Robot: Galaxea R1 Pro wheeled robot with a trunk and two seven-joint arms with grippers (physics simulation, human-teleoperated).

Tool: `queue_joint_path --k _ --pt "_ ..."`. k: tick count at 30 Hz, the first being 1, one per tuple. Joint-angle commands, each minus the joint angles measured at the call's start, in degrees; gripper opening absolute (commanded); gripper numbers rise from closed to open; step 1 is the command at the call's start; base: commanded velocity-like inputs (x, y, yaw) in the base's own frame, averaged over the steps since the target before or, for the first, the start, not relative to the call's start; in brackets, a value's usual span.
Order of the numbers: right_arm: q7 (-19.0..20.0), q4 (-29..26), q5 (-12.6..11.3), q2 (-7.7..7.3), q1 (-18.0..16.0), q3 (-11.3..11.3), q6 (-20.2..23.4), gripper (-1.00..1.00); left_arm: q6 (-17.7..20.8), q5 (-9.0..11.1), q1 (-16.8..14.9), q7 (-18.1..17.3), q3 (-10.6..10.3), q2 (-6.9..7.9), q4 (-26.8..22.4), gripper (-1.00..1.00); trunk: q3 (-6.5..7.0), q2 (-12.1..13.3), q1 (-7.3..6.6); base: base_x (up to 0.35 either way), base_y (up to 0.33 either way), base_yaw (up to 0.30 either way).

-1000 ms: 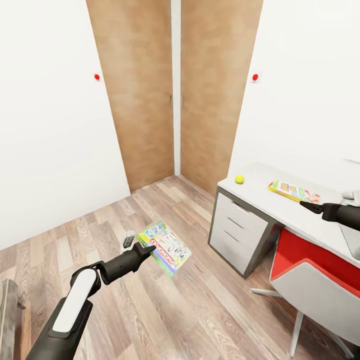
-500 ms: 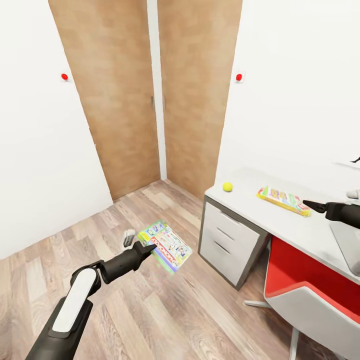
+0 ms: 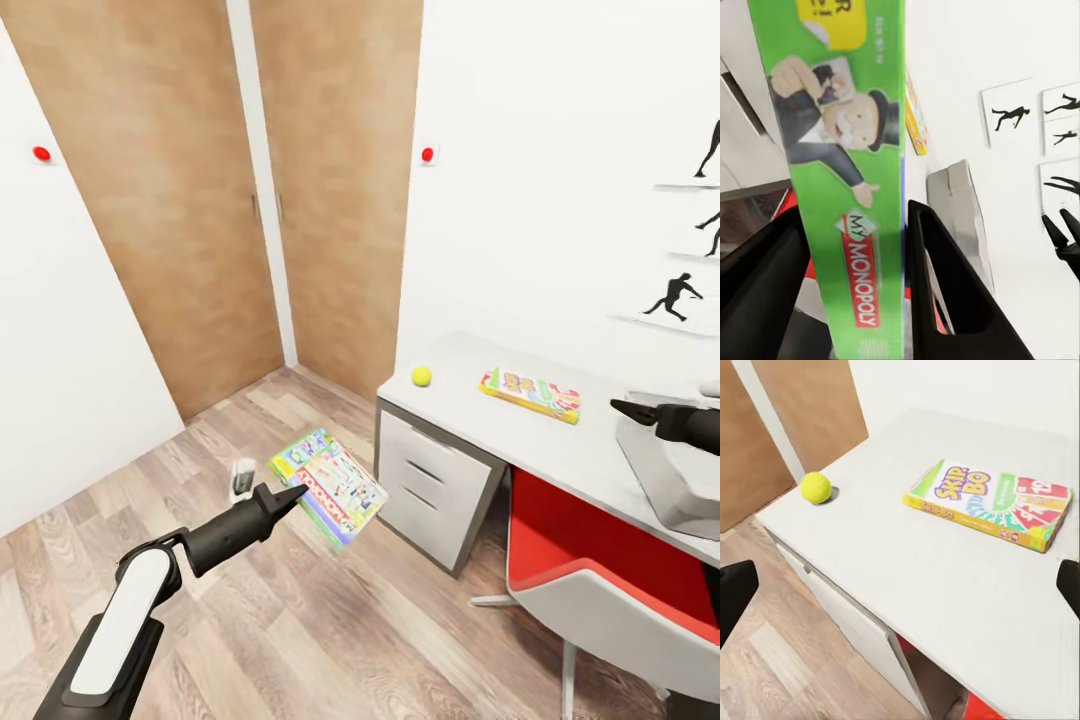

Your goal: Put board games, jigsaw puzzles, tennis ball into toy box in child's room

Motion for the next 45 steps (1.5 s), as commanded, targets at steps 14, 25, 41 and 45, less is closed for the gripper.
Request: queue_joint_path --k 14,25,41,45 --pt "0.3 0.0 0.2 0.23 -0.1 -0.1 0.2 1.0 4.7 4.4 -7.5 4.6 1.2 -0.12 -2.3 -1.0 -0.05 0.0 0.0 0.001 0.001 -0.288" --pt "0.3 0.0 0.2 0.05 -0.1 -0.2 0.2 1.0 10.3 11.6 -21.1 24.6 -2.9 -7.32 -2.7 -1.0 -0.05 0.0 0.0 0.0 0.0 -0.288" --pt "0.4 0.0 0.2 -0.14 -0.1 -4.8 0.1 1.0 -2.7 38.6 -45.0 69.3 -17.4 -11.06 -1.9 -1.0 0.66 1.6 -0.88 0.0 0.0 -0.275" --pt "0.4 0.0 0.2 -0.11 -0.1 -4.8 -4.2 1.0 -5.1 43.4 -52.3 69.0 -17.6 -11.24 -1.8 -1.0 1.38 3.2 -1.75 0.0 0.0 -0.066"
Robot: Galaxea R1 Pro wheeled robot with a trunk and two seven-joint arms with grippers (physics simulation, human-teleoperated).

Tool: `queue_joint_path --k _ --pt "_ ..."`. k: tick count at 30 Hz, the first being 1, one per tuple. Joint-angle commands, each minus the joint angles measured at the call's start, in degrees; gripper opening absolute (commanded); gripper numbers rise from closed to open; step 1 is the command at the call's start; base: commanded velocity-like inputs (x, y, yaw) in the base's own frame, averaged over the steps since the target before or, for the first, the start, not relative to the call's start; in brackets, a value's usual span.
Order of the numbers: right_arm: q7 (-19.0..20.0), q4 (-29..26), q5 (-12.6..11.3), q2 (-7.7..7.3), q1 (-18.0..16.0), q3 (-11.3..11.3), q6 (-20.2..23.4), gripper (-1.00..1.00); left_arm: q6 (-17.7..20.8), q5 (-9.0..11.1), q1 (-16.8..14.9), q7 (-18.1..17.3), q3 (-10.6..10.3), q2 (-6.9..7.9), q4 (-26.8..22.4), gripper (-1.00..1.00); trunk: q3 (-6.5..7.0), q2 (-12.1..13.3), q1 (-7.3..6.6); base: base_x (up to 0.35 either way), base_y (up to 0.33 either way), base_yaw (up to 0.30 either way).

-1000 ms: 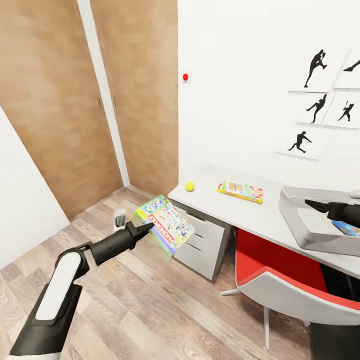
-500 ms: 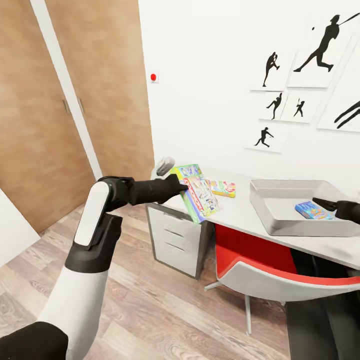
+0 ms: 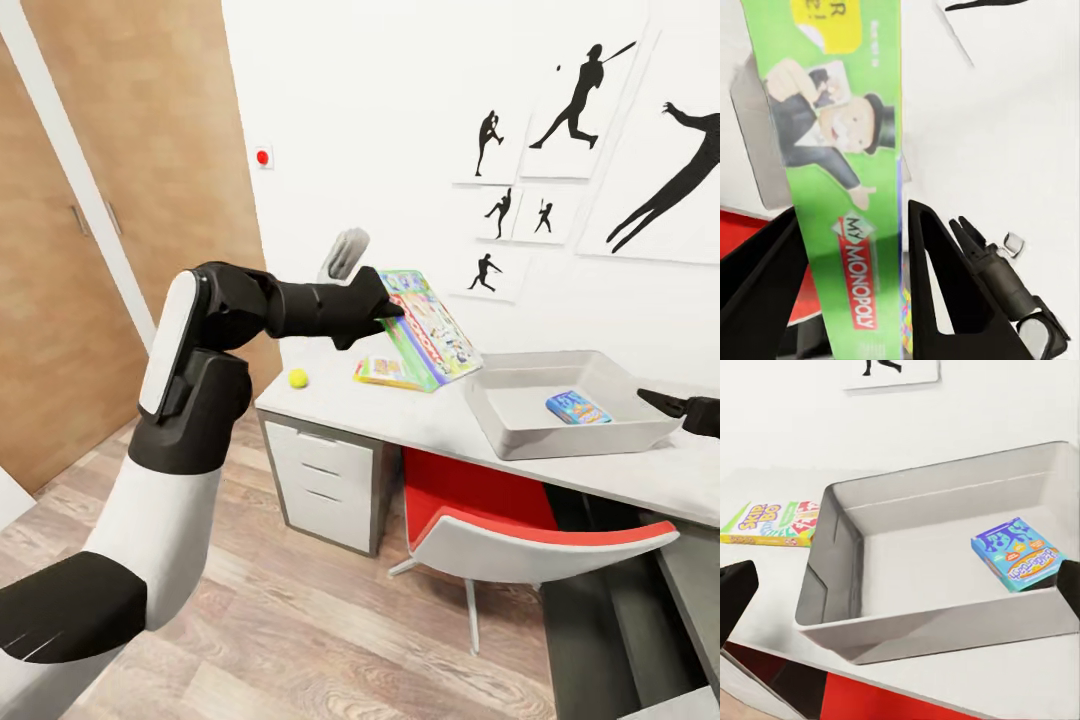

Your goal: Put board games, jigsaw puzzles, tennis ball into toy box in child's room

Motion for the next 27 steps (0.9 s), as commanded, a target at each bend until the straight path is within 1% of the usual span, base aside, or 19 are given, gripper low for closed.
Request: queue_joint_path --k 1,4,5,6,7,8,11,12,13,16,18,22,23,24,25,27 --pt "0.3 0.0 0.1 -0.05 -0.1 -0.1 -1.5 1.0 -1.3 1.5 -3.0 0.5 -1.4 -0.04 0.0 -1.0 0.11 0.4 -0.22 0.0 0.0 -0.013" --pt "0.3 0.0 0.0 -0.05 -0.1 -0.3 -2.1 1.0 -2.2 1.9 -3.7 0.5 -2.6 0.19 0.1 -1.0 0.65 1.6 -0.88 0.0 0.0 -0.008" --pt "0.4 0.0 -0.2 -0.07 -0.1 -1.5 -2.0 1.0 -2.7 2.1 -2.9 0.2 -3.2 0.22 0.5 -1.0 0.83 2.0 -1.1 0.0 0.0 -0.002" --pt "0.6 0.0 -0.2 -0.08 -0.1 -1.8 -1.9 1.0 -2.8 2.2 -2.7 -0.1 -3.3 0.22 0.6 -1.0 1.01 2.4 -1.32 0.0 0.0 -0.001" --pt "1.0 0.0 -0.3 -0.06 -0.1 -2.1 -1.6 1.0 -2.7 2.2 -2.2 -1.0 -3.4 0.28 0.8 -1.0 1.19 2.8 -1.54 0.0 0.0 0.0" --pt "1.6 0.0 -0.3 -0.07 -0.1 -2.4 -1.3 1.0 -2.6 2.2 -1.6 -2.7 -3.5 0.38 1.6 -1.0 1.37 3.2 -1.76 0.0 0.0 0.0" --pt "2.3 0.0 -0.3 -0.03 -0.1 -2.6 -1.1 1.0 -2.4 2.1 -0.7 -4.4 -3.6 0.44 3.5 -1.0 1.9 4.4 -2.42 0.0 0.0 -0.055" --pt "2.4 0.0 -0.3 -0.02 -0.1 -2.6 -1.0 1.0 -2.4 2.1 -0.5 -4.6 -3.6 0.45 3.7 -1.0 2.08 4.8 -2.64 0.0 0.0 -0.153" --pt "2.6 0.0 -0.4 -0.19 -0.1 -2.7 -0.4 1.0 -2.4 1.9 0.3 -5.2 -3.6 0.4 4.3 -1.0 2.26 5.2 -2.86 0.0 0.0 -0.235" --pt "3.1 0.0 -0.4 -0.35 -0.1 -2.7 2.2 1.0 -2.3 1.9 1.3 -6.6 -3.7 0.44 4.5 -1.0 2.8 6.4 -3.51 0.0 0.0 -0.265" --pt "3.5 0.0 -0.4 -0.38 -0.1 -2.7 2.8 1.0 -2.3 1.9 2.1 -6.9 -3.7 0.52 4.4 -1.0 3.16 7.2 -3.95 0.0 0.0 -0.28" --pt "4.5 0.0 -0.4 -0.36 -0.1 -2.7 3.5 1.0 -2.3 1.8 5.0 -7.5 -3.3 0.8 4.1 -1.0 3.16 7.2 -3.95 0.0 0.0 -0.288" --pt "4.7 0.0 -0.4 -0.36 -0.1 -2.7 3.6 1.0 -2.4 1.3 6.0 -7.6 -3.4 0.81 3.7 -1.0 3.16 7.2 -3.95 0.0 0.0 -0.291" --pt "4.8 0.0 -0.4 -0.35 -0.1 -2.7 3.7 1.0 -2.4 0.5 6.2 -7.5 -3.5 0.76 3.3 -1.0 3.16 7.2 -3.95 0.0 0.0 -0.292" --pt "4.9 0.0 -0.4 -0.35 -0.1 -2.7 3.7 1.0 -2.5 -2.8 6.5 -7.4 -4.3 0.53 2.8 -1.0 3.16 7.2 -3.95 0.0 0.0 -0.292" --pt "4.9 0.0 -0.4 -0.33 -0.1 -2.7 3.8 1.0 -2.6 -7.0 6.6 -7.3 -5.8 0.32 2.3 -1.0 3.16 7.2 -3.95 0.0 0.0 -0.293"
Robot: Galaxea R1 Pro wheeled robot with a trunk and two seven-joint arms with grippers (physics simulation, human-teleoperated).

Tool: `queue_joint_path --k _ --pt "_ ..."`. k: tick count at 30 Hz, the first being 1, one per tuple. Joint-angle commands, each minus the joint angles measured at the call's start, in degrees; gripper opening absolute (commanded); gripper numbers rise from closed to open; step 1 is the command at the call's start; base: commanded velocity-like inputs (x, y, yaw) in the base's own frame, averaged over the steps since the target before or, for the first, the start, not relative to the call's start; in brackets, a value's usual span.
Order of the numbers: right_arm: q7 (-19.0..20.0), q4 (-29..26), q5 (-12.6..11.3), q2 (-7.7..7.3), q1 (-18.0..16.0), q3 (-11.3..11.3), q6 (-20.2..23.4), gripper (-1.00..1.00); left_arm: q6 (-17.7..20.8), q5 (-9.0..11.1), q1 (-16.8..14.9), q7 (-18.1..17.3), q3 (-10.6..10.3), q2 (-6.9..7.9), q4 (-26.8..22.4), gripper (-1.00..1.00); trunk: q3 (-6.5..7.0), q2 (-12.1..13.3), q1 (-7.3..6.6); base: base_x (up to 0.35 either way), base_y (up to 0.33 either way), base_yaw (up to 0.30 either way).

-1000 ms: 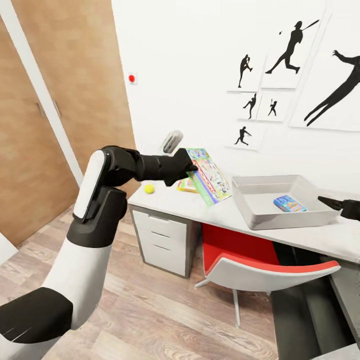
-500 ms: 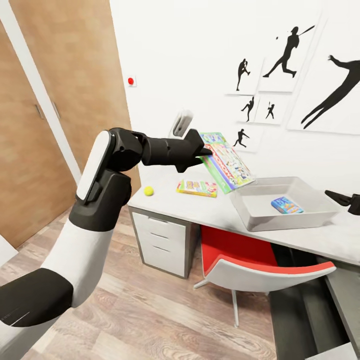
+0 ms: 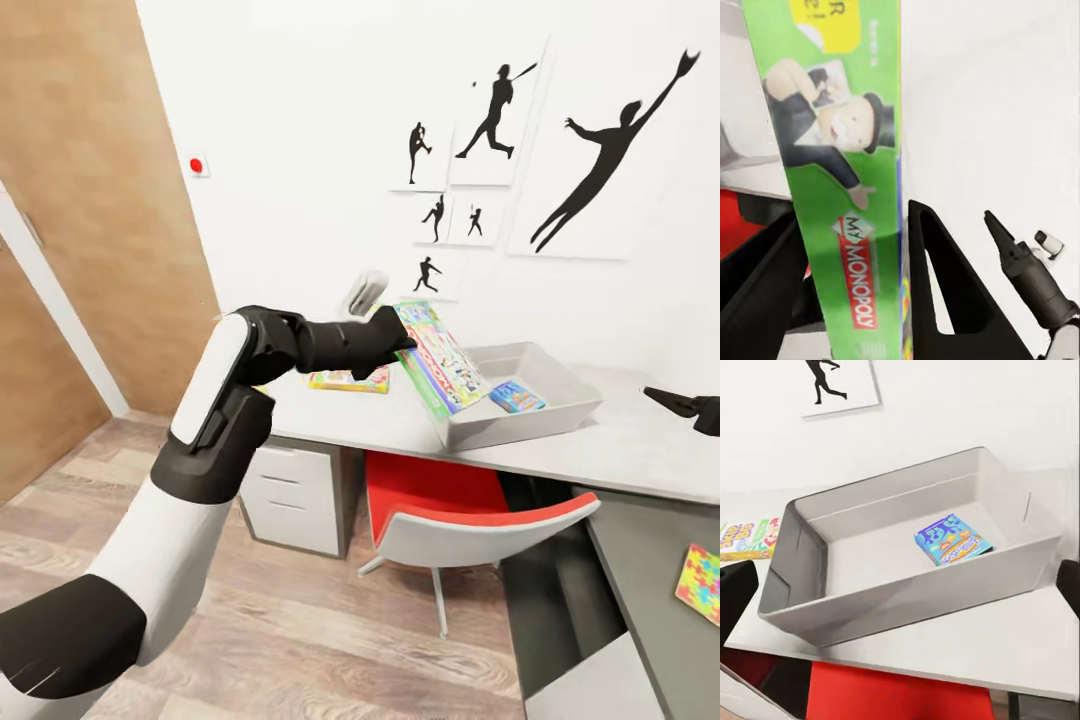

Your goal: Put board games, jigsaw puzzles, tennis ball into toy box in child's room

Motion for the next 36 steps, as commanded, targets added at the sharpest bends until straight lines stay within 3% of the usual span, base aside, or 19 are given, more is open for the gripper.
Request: queue_joint_path --k 1,3,5,13,36 --pt "0.4 0.0 0.2 0.03 -0.1 -0.1 0.3 1.0 -0.1 -2.7 0.0 0.4 -1.0 -0.14 -0.3 -1.0 -0.07 -0.1 0.01 0.0 0.0 -0.293" --pt "0.4 0.0 0.2 0.04 -0.1 -0.1 0.3 1.0 -0.1 -3.9 0.1 0.2 -1.6 -0.07 -0.5 -1.0 -0.07 -0.1 0.01 0.0 0.0 -0.293" --pt "0.5 0.0 0.2 -0.05 -0.1 -0.1 0.4 1.0 0.1 -1.7 0.2 -1.2 -1.2 0.19 -0.8 -1.0 -0.07 -0.1 0.01 0.0 0.0 -0.294" --pt "0.6 0.0 0.2 0.02 -0.1 -0.1 0.4 1.0 0.3 0.7 0.3 -2.4 -0.4 0.27 -0.8 -1.0 -0.07 -0.1 0.01 0.03 0.011 -0.215" --pt "0.6 0.0 0.2 0.22 -0.1 0.0 0.3 1.0 -0.1 0.9 0.3 -2.6 -0.4 0.22 -0.3 -1.0 -0.07 -0.1 0.01 0.295 0.164 -0.144"
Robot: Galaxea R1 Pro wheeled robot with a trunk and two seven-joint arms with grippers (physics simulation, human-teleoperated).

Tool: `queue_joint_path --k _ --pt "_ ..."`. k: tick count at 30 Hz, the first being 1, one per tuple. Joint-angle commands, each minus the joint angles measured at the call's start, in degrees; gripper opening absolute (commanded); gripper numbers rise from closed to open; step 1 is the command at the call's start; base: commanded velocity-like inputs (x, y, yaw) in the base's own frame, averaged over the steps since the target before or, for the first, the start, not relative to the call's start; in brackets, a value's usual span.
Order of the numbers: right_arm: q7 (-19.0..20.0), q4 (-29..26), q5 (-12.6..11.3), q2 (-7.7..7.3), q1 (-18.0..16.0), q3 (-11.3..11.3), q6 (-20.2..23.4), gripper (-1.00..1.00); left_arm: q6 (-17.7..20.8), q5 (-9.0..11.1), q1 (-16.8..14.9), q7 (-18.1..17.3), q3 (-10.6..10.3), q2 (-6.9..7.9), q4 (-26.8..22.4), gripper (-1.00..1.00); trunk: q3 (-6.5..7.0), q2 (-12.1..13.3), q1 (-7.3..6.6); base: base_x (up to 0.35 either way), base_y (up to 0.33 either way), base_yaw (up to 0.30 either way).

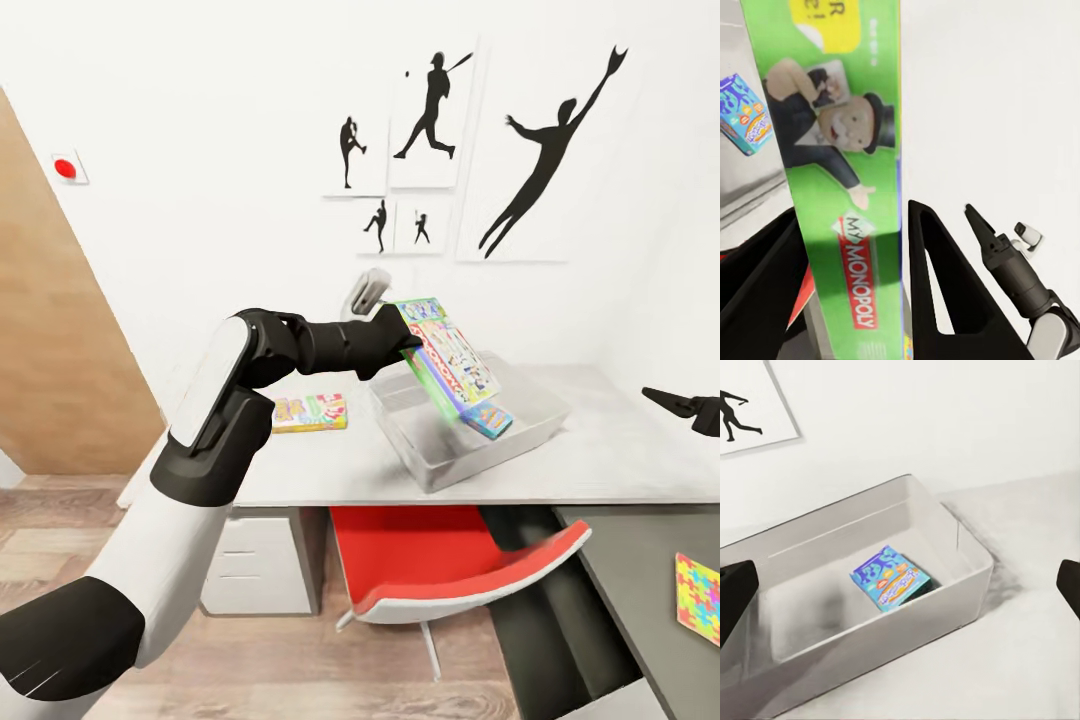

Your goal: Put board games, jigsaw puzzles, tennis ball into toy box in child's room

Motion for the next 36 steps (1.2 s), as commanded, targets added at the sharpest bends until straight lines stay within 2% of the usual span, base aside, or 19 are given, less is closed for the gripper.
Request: queue_joint_path --k 1,18,36 --pt "0.3 0.0 0.2 -0.03 -0.1 -0.1 0.3 1.0 0.0 0.4 -0.1 0.5 0.0 -0.03 0.0 -1.0 -0.06 0.0 0.04 0.338 0.037 -0.014" --pt "0.6 0.0 0.2 -0.16 -0.1 -0.2 -0.8 1.0 -0.2 -0.2 0.0 0.6 -0.2 -0.03 0.0 -1.0 0.15 0.0 0.04 0.337 -0.093 0.093" --pt "0.3 0.0 0.3 -0.09 -0.1 -0.1 -0.7 1.0 -0.4 -0.2 0.1 0.7 -0.4 -0.04 0.4 -1.0 0.15 0.0 0.04 0.032 -0.037 0.001"
